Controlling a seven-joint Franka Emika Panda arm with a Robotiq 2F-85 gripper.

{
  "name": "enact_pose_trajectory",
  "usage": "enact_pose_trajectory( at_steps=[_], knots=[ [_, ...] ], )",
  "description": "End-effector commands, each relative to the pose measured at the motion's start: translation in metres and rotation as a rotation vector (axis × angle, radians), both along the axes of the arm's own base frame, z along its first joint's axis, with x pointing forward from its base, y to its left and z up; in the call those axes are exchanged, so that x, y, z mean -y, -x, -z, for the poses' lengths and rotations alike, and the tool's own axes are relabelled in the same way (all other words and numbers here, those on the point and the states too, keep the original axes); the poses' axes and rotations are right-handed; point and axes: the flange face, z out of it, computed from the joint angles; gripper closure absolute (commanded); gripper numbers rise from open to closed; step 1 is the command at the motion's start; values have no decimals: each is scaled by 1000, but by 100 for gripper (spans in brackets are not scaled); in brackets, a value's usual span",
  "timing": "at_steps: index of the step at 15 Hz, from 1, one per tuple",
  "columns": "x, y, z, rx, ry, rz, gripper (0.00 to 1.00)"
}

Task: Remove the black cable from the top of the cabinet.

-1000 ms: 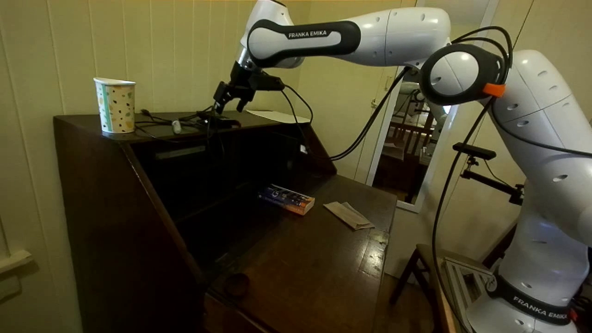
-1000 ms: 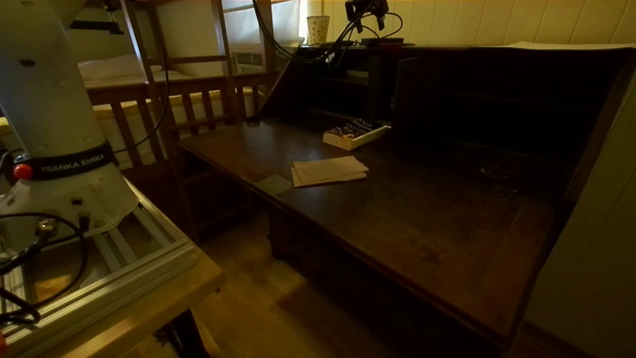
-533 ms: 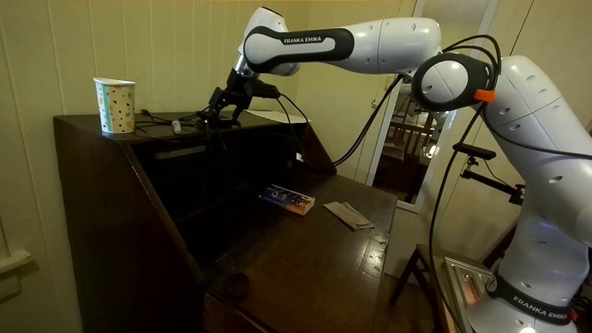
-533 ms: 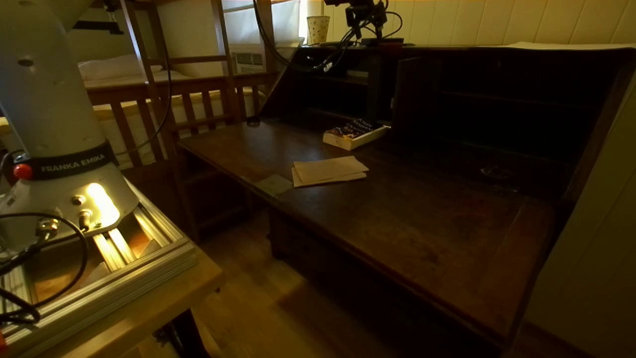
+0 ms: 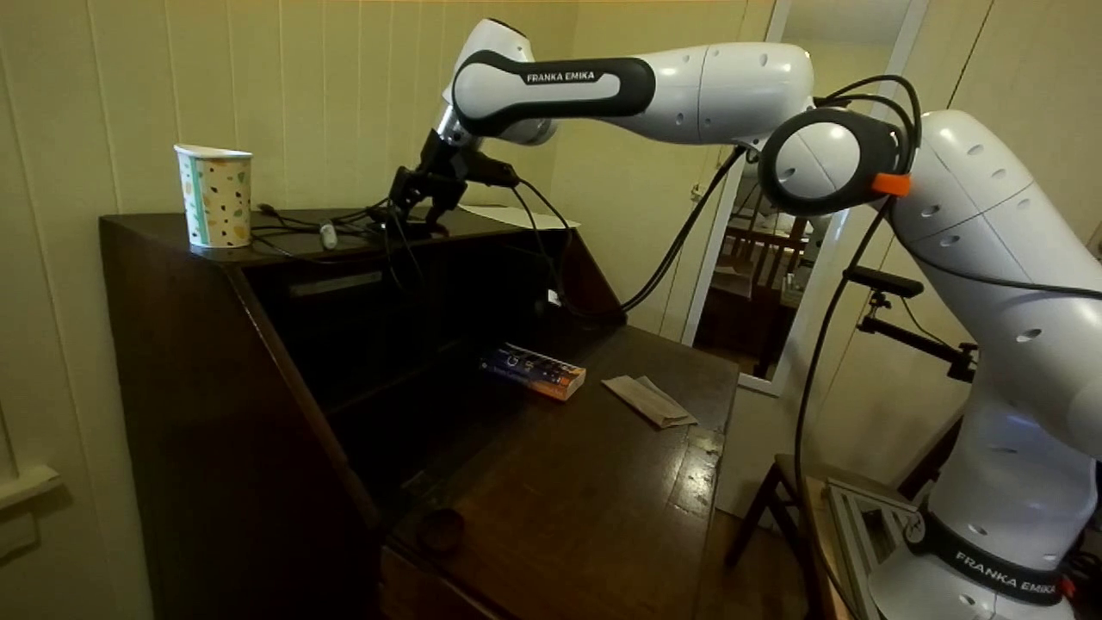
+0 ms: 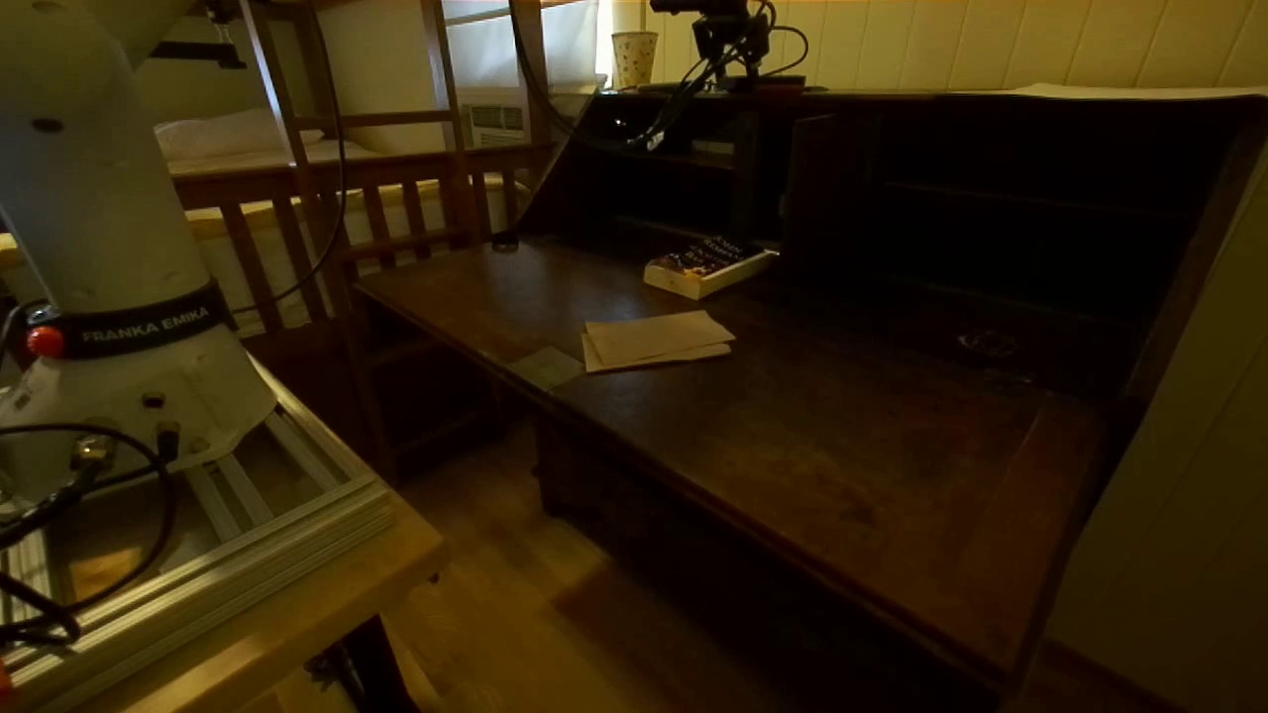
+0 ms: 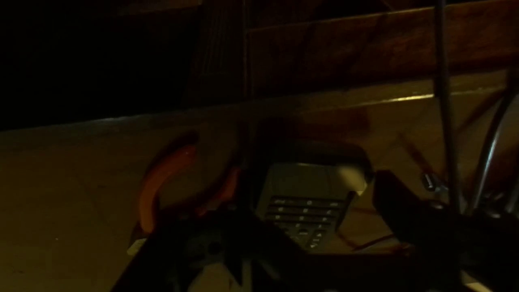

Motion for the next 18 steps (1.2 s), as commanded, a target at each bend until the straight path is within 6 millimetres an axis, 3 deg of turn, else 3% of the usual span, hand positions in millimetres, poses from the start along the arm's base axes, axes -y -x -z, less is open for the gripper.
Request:
enact_pose_trajectory(
  at_steps=[1, 2, 4, 7, 14, 18],
  knots=[
    [1, -1, -1, -38, -57, 19, 55],
    [2, 0, -2, -45, -60, 21, 60],
    [1, 3, -8, -67, -52, 15, 60],
    [1, 19, -41, -91, 5, -4, 60],
    [27, 90, -119, -290, 197, -43, 60],
    [30, 108, -135, -330, 212, -51, 60]
  ],
)
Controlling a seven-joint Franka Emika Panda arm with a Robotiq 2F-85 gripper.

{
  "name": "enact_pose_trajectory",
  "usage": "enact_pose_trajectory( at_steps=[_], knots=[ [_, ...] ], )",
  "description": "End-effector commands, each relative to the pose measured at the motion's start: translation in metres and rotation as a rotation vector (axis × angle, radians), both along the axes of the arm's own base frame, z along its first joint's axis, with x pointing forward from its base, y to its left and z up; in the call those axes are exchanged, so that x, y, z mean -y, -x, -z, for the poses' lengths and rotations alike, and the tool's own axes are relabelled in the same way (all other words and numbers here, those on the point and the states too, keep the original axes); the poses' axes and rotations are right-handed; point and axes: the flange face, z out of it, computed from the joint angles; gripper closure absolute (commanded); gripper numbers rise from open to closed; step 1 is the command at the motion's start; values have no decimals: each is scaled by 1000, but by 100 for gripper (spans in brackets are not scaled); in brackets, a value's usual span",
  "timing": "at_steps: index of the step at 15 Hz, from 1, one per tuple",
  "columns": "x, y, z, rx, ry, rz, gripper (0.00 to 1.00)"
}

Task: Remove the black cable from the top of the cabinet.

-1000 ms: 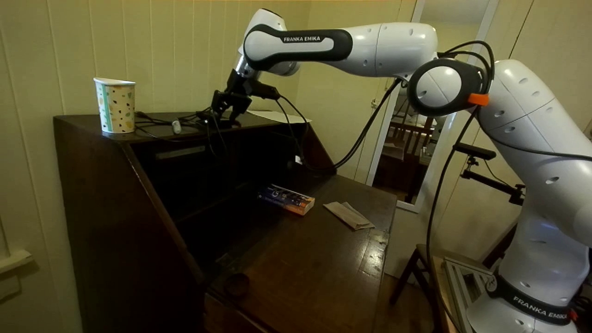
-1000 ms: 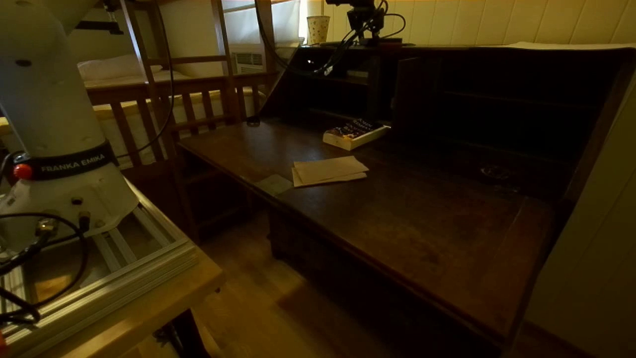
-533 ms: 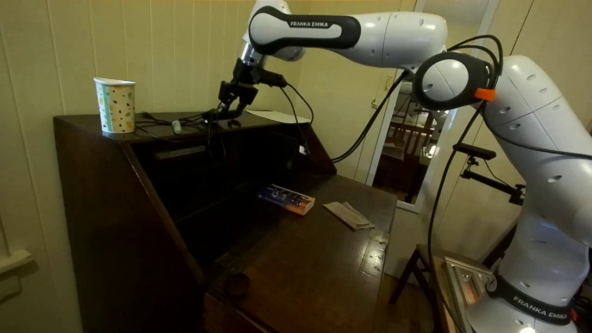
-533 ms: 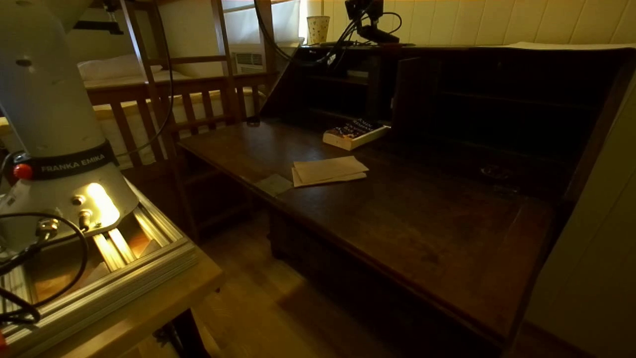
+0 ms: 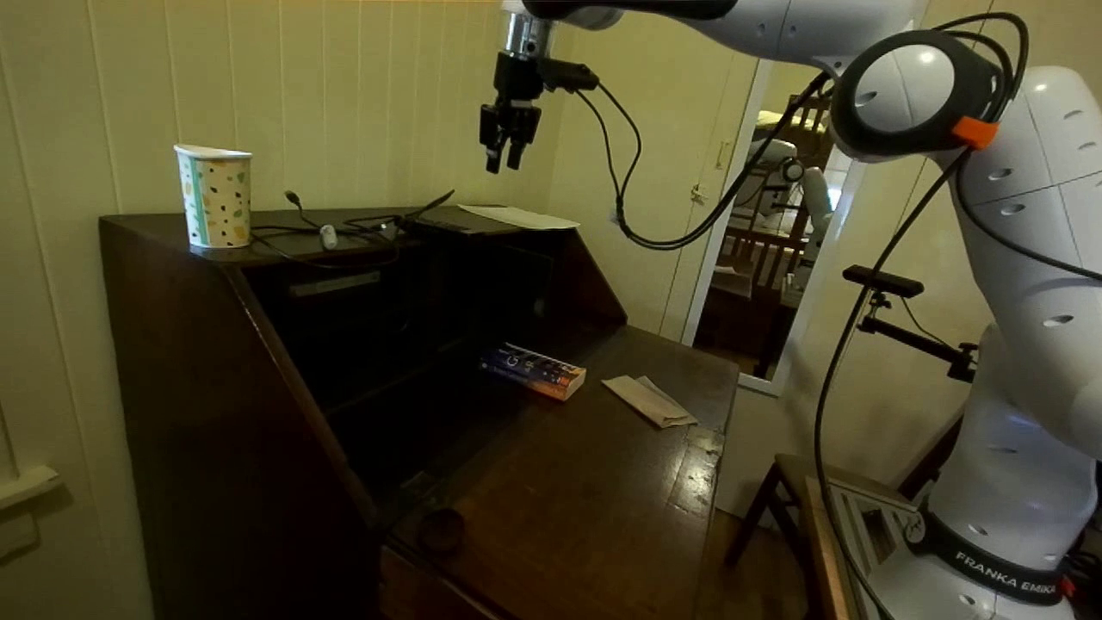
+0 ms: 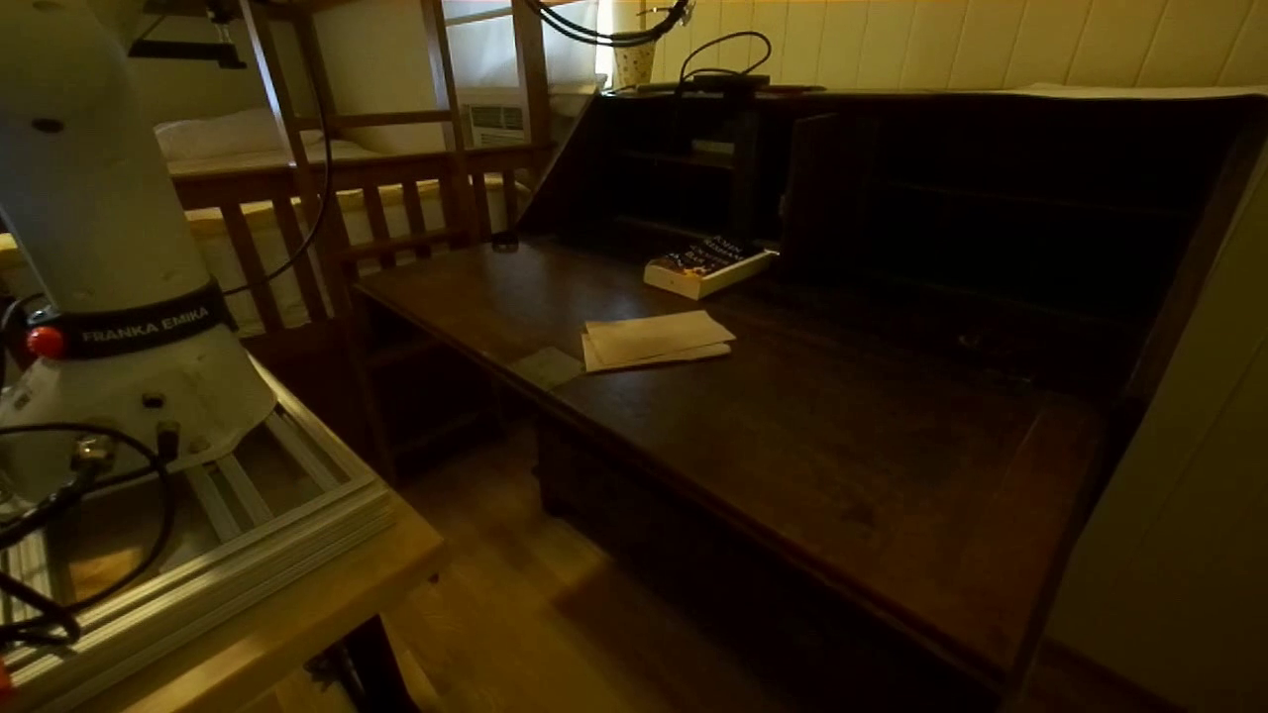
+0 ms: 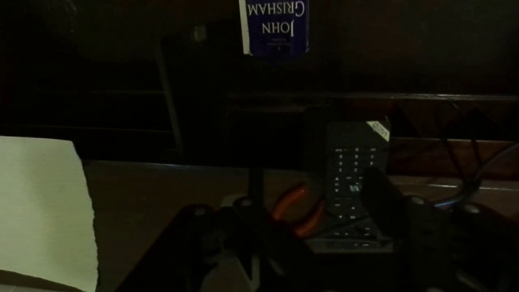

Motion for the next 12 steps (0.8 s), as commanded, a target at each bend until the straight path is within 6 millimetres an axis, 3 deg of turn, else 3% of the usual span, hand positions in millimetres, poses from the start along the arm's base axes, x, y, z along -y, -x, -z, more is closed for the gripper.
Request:
enact_pose_trajectory(
  at_steps=[1, 4, 5, 8, 12],
  knots=[
    [-3, 13, -1, -24, -11, -29, 60],
    [-10, 10, 9, -10, -58, -63, 60],
    [-14, 11, 14, -28, -68, -81, 10],
    [-20, 3, 35, -36, -63, -138, 1],
    [-19, -9, 58, 2, -25, -212, 0]
  ],
)
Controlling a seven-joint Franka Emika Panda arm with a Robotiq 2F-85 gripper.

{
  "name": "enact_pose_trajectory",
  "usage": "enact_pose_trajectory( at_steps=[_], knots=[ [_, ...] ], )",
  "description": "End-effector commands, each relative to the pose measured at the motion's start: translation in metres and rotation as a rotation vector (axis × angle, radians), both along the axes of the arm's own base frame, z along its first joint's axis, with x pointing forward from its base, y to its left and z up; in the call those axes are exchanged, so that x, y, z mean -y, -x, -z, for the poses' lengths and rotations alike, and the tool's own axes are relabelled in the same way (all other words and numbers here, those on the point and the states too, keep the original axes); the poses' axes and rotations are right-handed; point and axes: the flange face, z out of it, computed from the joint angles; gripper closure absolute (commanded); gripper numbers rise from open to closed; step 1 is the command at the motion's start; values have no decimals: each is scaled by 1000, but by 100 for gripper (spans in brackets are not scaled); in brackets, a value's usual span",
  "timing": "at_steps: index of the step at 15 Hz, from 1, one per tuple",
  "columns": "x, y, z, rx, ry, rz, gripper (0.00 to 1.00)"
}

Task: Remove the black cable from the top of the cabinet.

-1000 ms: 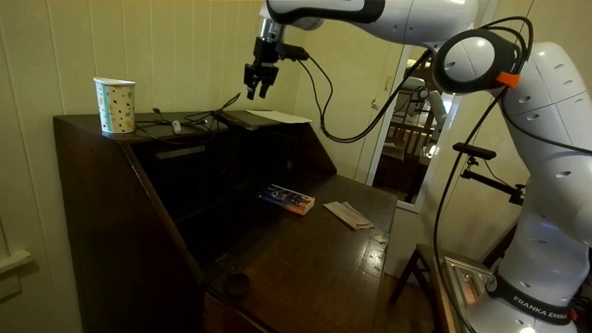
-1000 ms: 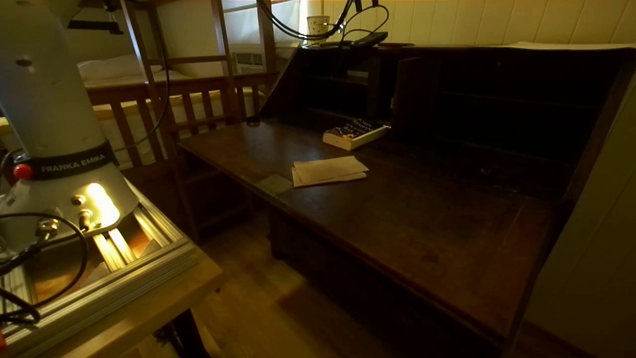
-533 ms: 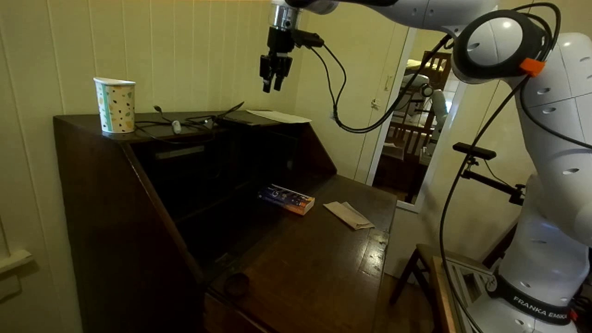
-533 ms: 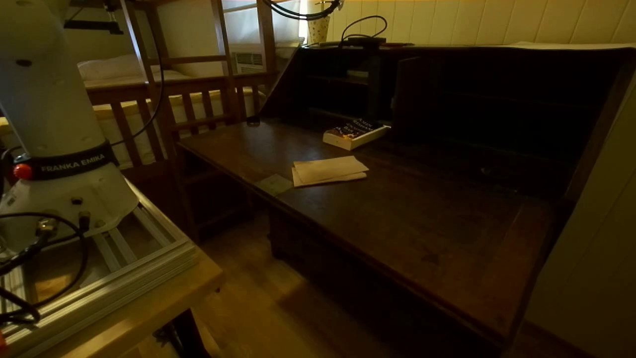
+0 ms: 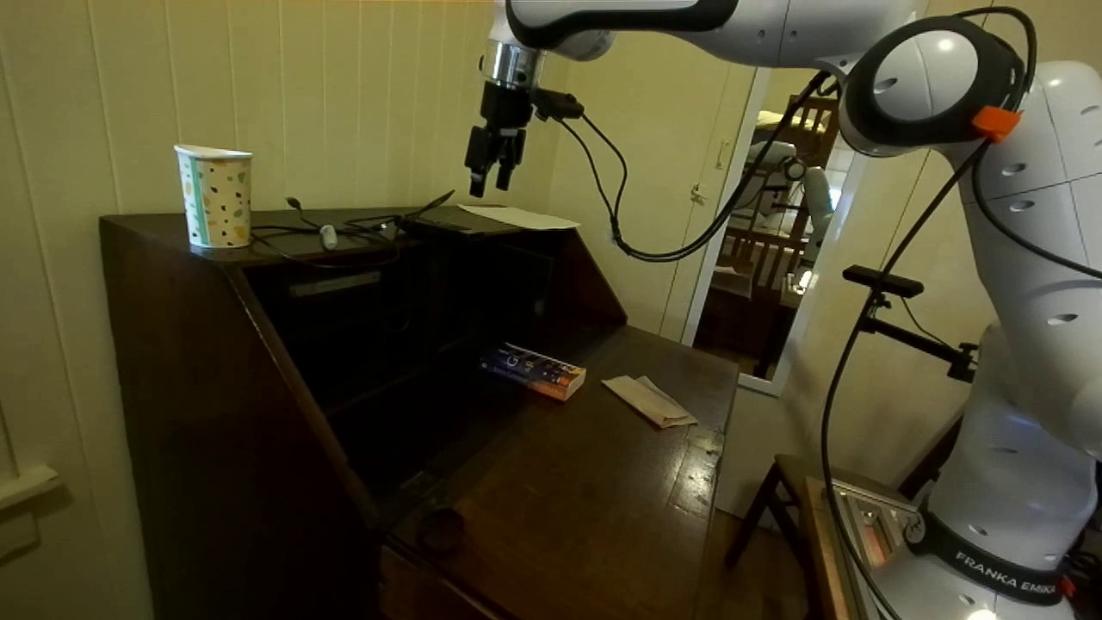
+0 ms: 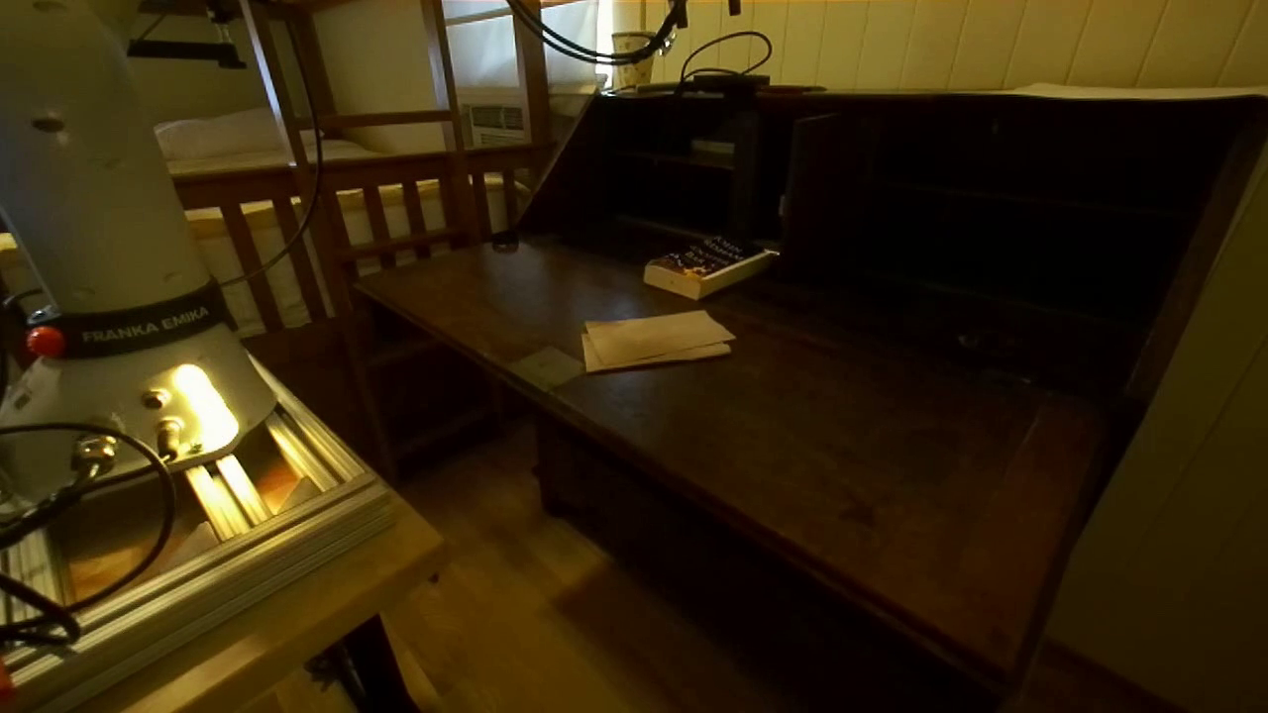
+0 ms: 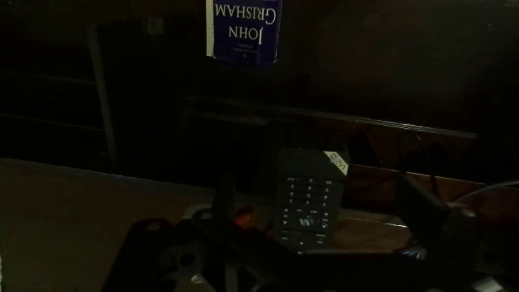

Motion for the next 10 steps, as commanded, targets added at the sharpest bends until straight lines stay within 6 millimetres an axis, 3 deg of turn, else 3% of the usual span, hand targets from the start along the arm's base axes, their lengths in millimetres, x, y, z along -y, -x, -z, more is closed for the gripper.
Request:
enact_pose_trajectory(
  at_steps=[1, 5, 10],
  knots=[
    [5, -7, 18, 54, 18, -92, 0],
    [13, -28, 41, 129, 10, -138, 0],
    [5, -44, 62, 185, -62, -172, 0]
  ],
)
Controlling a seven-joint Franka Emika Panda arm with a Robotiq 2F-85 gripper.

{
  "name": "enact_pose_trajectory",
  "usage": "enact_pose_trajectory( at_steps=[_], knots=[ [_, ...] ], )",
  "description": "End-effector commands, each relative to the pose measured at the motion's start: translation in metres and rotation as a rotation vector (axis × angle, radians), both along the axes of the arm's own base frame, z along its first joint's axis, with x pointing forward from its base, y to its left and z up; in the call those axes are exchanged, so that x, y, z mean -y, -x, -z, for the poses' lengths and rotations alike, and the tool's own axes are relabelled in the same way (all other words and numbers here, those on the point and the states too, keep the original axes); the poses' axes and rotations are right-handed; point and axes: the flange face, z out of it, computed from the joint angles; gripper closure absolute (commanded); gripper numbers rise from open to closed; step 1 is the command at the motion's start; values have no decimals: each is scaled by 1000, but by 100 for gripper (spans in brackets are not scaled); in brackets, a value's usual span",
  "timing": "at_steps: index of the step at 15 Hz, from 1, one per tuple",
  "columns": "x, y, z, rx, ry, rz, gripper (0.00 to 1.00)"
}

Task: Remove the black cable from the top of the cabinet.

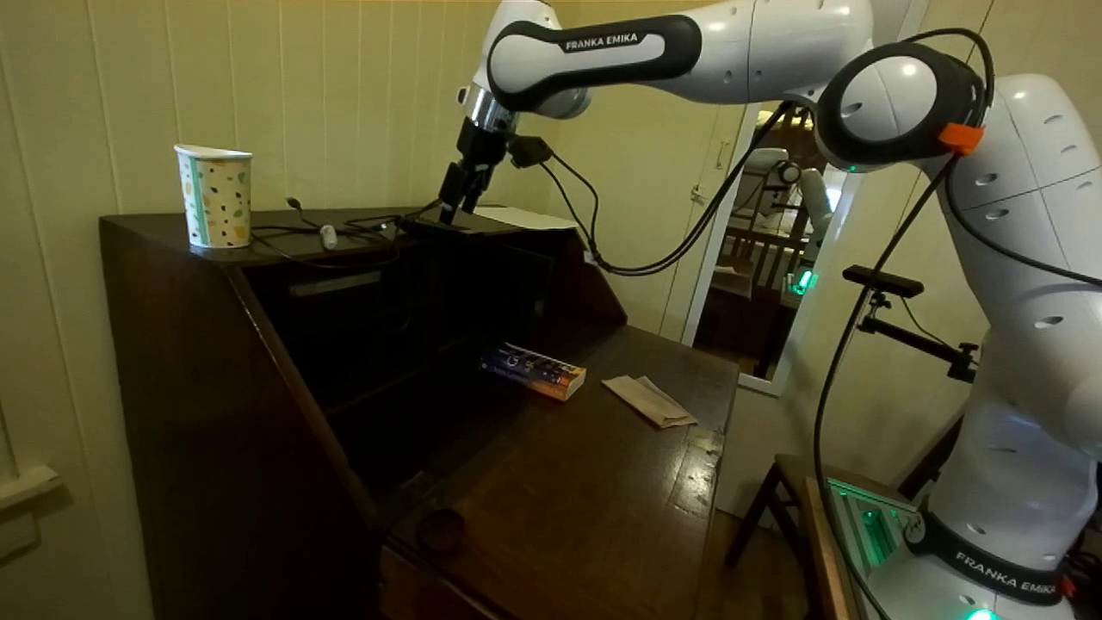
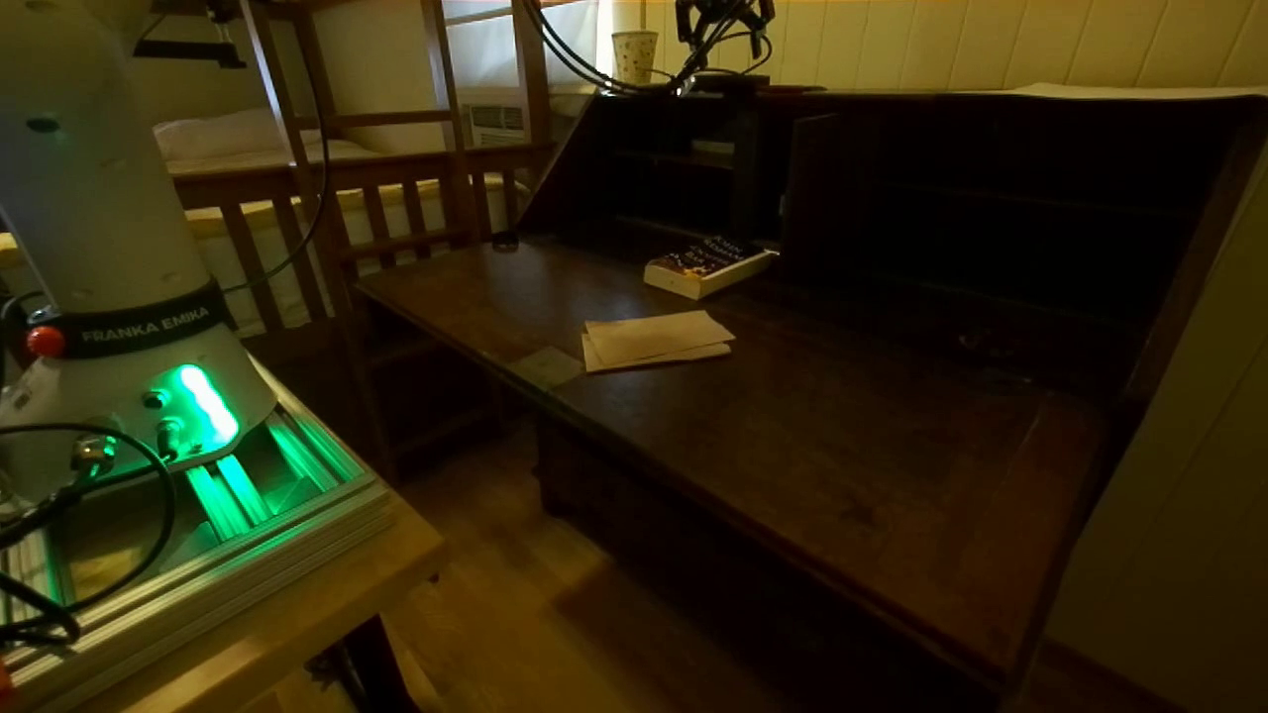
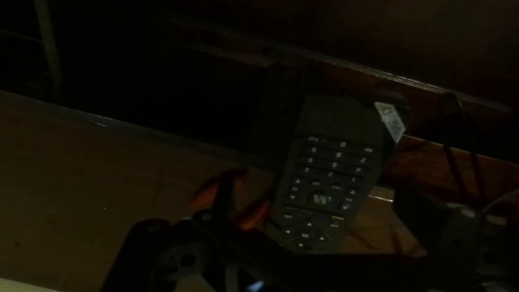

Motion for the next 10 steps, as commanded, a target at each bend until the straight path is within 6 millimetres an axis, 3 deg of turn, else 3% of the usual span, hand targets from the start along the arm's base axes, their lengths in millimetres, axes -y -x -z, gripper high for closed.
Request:
enact_pose_trajectory(
  at_steps=[1, 10],
  knots=[
    [-5, -10, 9, 35, -74, -36, 0],
    [1, -15, 31, 13, -140, -1, 0]
  ],
)
